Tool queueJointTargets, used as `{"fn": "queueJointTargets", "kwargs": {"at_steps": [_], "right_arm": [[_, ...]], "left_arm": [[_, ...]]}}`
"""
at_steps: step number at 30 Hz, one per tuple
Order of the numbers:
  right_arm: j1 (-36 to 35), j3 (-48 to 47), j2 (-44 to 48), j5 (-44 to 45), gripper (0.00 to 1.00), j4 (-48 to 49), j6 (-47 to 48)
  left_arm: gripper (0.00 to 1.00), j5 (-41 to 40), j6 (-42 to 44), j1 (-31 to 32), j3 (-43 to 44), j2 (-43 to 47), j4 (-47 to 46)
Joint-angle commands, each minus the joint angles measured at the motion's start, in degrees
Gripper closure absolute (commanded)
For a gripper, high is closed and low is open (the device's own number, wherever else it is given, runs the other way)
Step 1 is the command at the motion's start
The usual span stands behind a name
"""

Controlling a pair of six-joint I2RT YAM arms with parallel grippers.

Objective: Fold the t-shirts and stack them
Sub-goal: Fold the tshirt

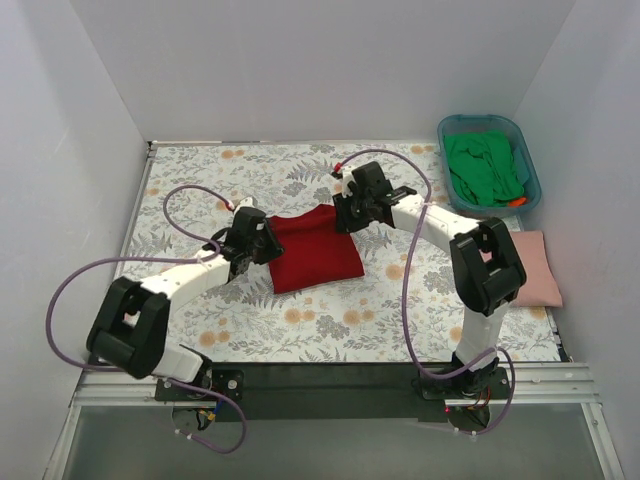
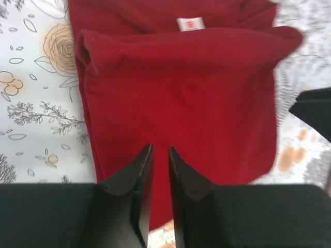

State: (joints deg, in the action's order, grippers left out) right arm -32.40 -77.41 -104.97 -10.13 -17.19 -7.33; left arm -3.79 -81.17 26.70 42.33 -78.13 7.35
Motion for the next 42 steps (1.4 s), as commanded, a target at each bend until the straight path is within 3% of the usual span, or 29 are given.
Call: {"fn": "queueJointTargets", "kwargs": {"at_steps": [1,10,16,19,26,30,42], "right_arm": [[0.32,-2.83,-4.0,-5.95,0.67,5.06,3.11],[6.91,-13.38,-18.68,-16.84,0.68,12.52,1.63],[13.24,-14.09,-26.77,-30.19,0.67,25.17,-11.02],[15.09,-13.74,-28.8,-34.68,0.67,29.49,-16.21],[15.35,-8.47,-22.04,-38.03,0.66,38.36,-23.41],[14.56,-7.23,-21.06,-39.96,0.66,46.17,-29.48],[14.21,-16.88,-35.19,-39.79,0.66,47.78,-35.02]], "left_arm": [[0.85,-1.75,0.74,-1.12,3.37,-7.0,-4.18],[0.87,5.44,-1.62,-9.73,13.04,-23.55,-11.92],[0.87,10.46,-5.05,-13.42,11.56,-28.74,-15.52],[0.87,11.96,-6.37,-15.01,10.94,-29.27,-17.2],[0.69,13.63,-4.44,-15.36,11.73,-22.7,-17.11],[0.65,16.09,-4.79,-15.1,9.88,-18.91,-19.92],[0.84,18.29,-8.56,-16.68,15.5,-34.36,-25.02]]}}
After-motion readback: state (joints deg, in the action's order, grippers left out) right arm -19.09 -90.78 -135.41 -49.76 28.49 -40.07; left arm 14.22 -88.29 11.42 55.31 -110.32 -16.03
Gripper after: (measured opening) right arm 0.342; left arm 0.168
